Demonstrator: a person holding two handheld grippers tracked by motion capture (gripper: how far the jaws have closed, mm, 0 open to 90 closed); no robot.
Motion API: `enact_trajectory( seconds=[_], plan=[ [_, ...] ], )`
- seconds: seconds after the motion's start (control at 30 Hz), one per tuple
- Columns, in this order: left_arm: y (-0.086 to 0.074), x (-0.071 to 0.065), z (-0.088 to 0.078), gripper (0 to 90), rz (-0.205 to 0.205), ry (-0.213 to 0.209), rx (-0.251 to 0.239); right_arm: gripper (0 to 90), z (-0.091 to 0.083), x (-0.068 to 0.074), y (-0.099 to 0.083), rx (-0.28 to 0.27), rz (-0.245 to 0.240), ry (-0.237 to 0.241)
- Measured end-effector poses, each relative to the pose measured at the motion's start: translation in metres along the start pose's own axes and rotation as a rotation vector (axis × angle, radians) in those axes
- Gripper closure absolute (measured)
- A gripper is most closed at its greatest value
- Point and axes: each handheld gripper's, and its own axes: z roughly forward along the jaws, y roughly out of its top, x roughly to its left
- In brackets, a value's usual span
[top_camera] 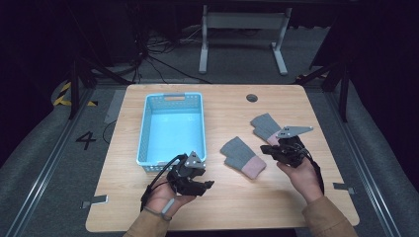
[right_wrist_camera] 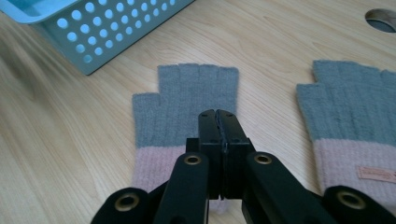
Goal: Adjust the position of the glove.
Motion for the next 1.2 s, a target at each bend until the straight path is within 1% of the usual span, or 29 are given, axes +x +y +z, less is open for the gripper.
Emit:
enact_trajectory(
  seconds=[0.1,0.2,0.23,0.27,0.4,0.43,0.57,0.63,0.67,0.77,0.83,0.87,0.93,0.97,1.13,1.2],
  plan=[
    [0.000,0.001,-0.001,49.7,-0.008,-0.002,0.002,89.8,0.003,0.004,0.001,0.009,-0.006,0.006],
    [0.001,0.000,-0.003,49.6,-0.007,-0.001,0.000,89.8,0.010,0.015,0.004,0.022,-0.038,0.032],
    [0.001,0.000,-0.003,49.6,-0.007,-0.001,0.000,89.8,0.010,0.015,0.004,0.022,-0.038,0.032],
    [0.002,0.000,-0.003,49.5,-0.006,-0.001,0.000,89.7,0.013,0.021,0.005,0.027,-0.056,0.042],
    [0.002,0.001,-0.001,49.2,-0.001,-0.002,0.008,89.7,0.019,0.030,0.006,0.040,-0.080,0.071],
    [0.002,0.001,-0.001,49.1,-0.001,-0.002,0.008,89.7,0.019,0.030,0.006,0.040,-0.080,0.071],
    [0.002,-0.001,-0.002,49.2,-0.003,-0.009,0.008,89.6,0.025,0.042,0.006,0.061,-0.114,0.113],
    [0.003,0.000,-0.001,49.2,0.002,-0.012,0.006,89.7,0.026,0.044,0.006,0.066,-0.119,0.119],
    [0.002,0.000,-0.001,49.1,0.000,-0.011,0.006,89.6,0.028,0.048,0.006,0.075,-0.123,0.137],
    [0.002,0.000,-0.001,49.1,0.000,-0.010,0.005,89.6,0.030,0.050,0.005,0.086,-0.133,0.152],
    [0.003,0.001,0.000,49.1,-0.003,-0.013,0.005,89.6,0.033,0.052,0.004,0.104,-0.138,0.164],
    [0.004,0.001,0.000,49.2,0.002,-0.015,0.007,89.6,0.035,0.054,0.002,0.117,-0.138,0.170],
    [0.004,0.001,0.001,49.2,0.002,-0.015,0.007,89.6,0.037,0.054,0.001,0.122,-0.138,0.173],
    [0.004,0.001,0.001,49.1,0.001,-0.015,0.008,89.6,0.039,0.056,-0.001,0.137,-0.138,0.180],
    [0.006,0.001,0.003,48.8,0.008,-0.021,0.008,89.5,0.044,0.060,-0.005,0.168,-0.148,0.198],
    [0.007,0.001,0.003,49.4,0.010,-0.024,0.008,89.5,0.045,0.061,-0.006,0.175,-0.146,0.197]
  ],
)
